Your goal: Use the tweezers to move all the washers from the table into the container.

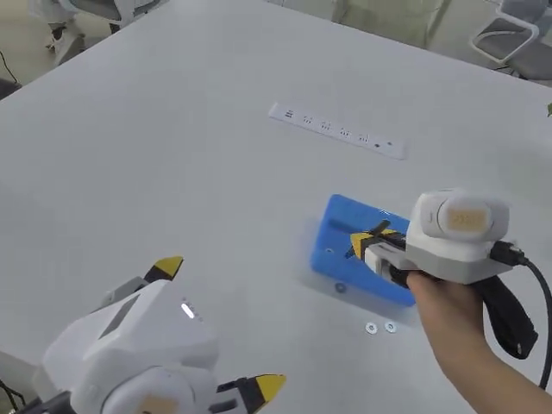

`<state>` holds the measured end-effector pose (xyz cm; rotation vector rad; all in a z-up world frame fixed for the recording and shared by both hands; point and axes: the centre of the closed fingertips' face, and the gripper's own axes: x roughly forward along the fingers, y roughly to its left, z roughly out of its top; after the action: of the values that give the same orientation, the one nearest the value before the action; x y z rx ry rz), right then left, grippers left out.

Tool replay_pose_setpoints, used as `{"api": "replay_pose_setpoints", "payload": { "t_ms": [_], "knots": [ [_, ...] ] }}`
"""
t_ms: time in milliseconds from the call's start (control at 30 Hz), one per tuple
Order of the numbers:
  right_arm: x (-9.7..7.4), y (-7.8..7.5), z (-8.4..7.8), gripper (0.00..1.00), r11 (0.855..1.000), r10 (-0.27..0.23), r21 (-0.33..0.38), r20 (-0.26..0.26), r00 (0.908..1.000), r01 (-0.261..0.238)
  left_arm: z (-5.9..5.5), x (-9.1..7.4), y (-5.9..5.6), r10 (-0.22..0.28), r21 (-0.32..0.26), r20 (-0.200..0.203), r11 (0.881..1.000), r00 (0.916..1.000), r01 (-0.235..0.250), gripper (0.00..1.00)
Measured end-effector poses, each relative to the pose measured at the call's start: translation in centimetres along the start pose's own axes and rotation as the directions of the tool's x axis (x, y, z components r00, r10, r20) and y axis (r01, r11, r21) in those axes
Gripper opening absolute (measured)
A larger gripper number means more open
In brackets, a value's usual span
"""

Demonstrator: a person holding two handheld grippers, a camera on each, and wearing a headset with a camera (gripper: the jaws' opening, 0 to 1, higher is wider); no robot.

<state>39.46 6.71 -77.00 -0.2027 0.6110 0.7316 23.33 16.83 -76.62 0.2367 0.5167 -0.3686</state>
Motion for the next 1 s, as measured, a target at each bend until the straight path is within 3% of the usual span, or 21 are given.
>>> {"api": "replay_pose_setpoints", "payload": {
  "t_ms": [300, 467, 1000],
  "knots": [
    [-2.4, 1.2, 1.2, 0.05, 0.999, 0.046, 0.007, 0.045, 0.9979, -0.046, 0.1, 0.0, 0.1, 0.004, -0.003, 0.003, 1.0, 1.0, -0.004, 0.96],
    [-3.1, 1.9, 0.8, 0.05, 0.998, 0.062, -0.014, 0.041, 0.9973, -0.061, 0.1, 0.0, 0.1, 0.006, -0.003, 0.004, 1.0, 1.0, -0.006, 0.96],
    [-1.0, 1.9, -3.4, 0.05, 0.998, 0.058, -0.017, -0.059, 0.9966, -0.059, 0.0, 0.0, 0.3, 0.017, 0.003, -0.003, 1.0, 0.9999, -0.017, 0.95]
  ]
}}
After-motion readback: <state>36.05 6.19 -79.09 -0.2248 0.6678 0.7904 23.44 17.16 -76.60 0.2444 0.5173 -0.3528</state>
